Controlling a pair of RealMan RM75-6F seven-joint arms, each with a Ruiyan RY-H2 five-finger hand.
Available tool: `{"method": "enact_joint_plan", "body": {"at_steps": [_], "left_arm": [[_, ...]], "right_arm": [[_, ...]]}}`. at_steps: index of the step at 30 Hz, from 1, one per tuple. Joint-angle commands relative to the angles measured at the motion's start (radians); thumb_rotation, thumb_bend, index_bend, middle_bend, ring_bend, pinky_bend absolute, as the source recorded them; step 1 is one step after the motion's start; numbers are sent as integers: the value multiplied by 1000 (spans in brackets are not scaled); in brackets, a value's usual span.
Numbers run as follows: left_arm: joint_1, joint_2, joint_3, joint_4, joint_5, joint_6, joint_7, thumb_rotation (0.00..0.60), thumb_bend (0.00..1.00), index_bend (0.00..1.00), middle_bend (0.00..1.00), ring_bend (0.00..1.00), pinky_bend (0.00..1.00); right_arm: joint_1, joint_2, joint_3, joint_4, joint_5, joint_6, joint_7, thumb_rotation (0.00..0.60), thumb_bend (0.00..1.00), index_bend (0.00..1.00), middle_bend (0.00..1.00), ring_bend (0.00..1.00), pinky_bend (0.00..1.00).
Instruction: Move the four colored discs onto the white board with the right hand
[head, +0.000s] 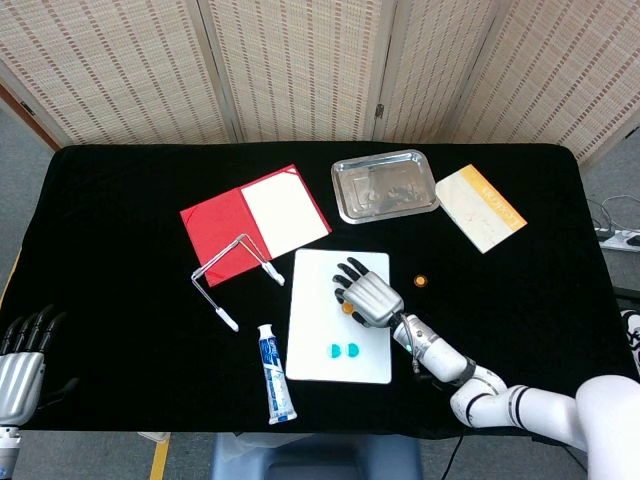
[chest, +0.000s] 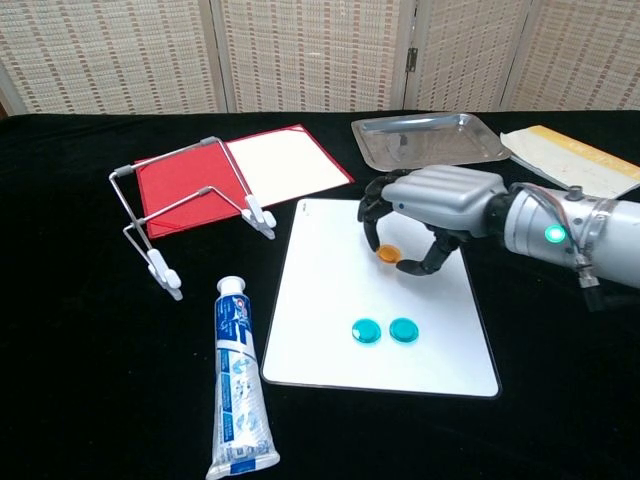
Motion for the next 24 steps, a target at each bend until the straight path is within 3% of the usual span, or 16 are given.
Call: {"method": "enact_joint_plan", "body": {"at_steps": [1, 13, 16, 20, 24], "left_arm": [[2, -1, 1, 4, -3, -1, -3, 600, 203, 102, 19, 63, 0], [2, -10, 0, 25, -8, -8, -17, 600, 203, 102, 19, 63, 0], [3, -13, -1, 30, -9, -8, -21, 600, 203, 102, 19, 63, 0], [2, -15, -1, 35, -11, -11, -24, 600, 204, 101, 19, 62, 0], [0, -15, -3, 36, -6, -11, -26, 600, 204, 101, 19, 62, 0]], "right_arm": [[20, -21, 11, 17, 15, -18, -15, 600, 425, 516, 217, 59, 0], [69, -69, 16, 47, 63, -50, -58, 600, 425, 498, 212, 55, 0], [74, -68, 12, 46, 72, -54, -68, 600, 425, 437, 202, 55, 0], [71, -57, 12, 33, 79, -41, -63, 600, 425, 272, 189, 50, 0], [55, -31, 14, 21, 79, 1, -58, 600, 424, 243, 188, 52, 0]]}}
